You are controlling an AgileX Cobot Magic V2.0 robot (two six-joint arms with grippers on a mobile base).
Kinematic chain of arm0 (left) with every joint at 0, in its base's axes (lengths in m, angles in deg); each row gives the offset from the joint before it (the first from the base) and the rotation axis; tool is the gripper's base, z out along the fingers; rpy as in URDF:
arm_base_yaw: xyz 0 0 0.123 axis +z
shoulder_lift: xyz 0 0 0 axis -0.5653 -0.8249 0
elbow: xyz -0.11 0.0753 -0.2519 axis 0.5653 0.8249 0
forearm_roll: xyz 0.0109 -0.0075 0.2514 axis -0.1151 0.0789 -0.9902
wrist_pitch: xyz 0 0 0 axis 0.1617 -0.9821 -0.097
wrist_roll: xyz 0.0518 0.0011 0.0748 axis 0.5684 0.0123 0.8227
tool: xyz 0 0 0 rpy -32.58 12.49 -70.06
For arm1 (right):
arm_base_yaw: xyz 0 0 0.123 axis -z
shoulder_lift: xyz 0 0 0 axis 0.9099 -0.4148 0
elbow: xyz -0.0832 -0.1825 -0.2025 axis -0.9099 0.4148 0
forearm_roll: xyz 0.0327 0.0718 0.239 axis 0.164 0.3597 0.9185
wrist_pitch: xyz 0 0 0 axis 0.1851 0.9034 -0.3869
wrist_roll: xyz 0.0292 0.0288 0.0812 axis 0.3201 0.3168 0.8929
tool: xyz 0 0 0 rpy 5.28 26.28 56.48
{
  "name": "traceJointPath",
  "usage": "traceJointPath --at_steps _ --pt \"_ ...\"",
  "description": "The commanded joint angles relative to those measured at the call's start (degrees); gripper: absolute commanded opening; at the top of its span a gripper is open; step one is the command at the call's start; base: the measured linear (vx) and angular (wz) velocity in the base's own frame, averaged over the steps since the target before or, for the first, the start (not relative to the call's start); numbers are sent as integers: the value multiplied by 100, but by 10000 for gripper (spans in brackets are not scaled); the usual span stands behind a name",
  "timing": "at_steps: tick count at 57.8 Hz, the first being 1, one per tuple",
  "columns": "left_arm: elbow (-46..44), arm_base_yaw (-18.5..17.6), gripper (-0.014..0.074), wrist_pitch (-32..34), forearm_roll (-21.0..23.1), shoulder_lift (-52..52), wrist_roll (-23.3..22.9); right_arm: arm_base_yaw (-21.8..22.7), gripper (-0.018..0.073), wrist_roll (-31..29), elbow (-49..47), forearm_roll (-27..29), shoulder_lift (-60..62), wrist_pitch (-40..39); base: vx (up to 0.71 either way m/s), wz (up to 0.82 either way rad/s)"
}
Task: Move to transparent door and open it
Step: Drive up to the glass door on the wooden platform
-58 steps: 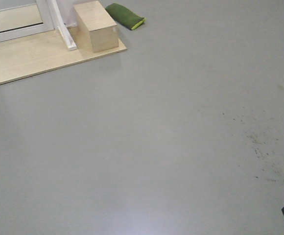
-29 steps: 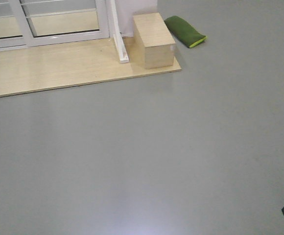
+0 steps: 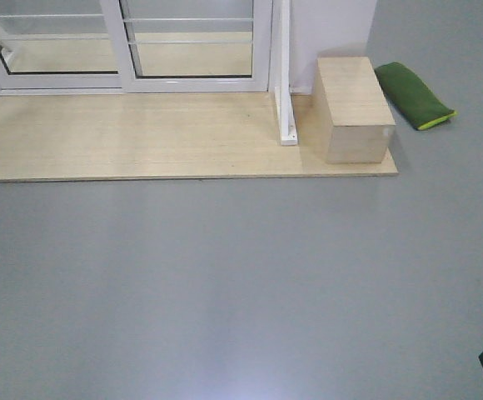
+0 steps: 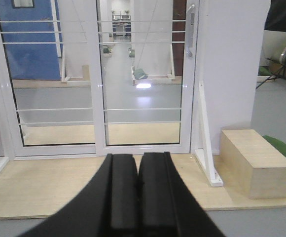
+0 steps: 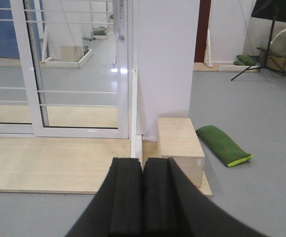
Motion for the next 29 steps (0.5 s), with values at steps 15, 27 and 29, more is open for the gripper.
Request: traceJointPath --at_steps 15,27,29 --pt "53 -42 -6 473 14 73 -22 3 -9 2 26 -47 88 -485 54 22" --pt "53 -42 -6 473 14 73 -22 3 -9 2 26 -47 88 -485 53 18" --pt "53 -42 -6 473 14 73 -22 3 -9 2 26 -47 88 -485 53 18"
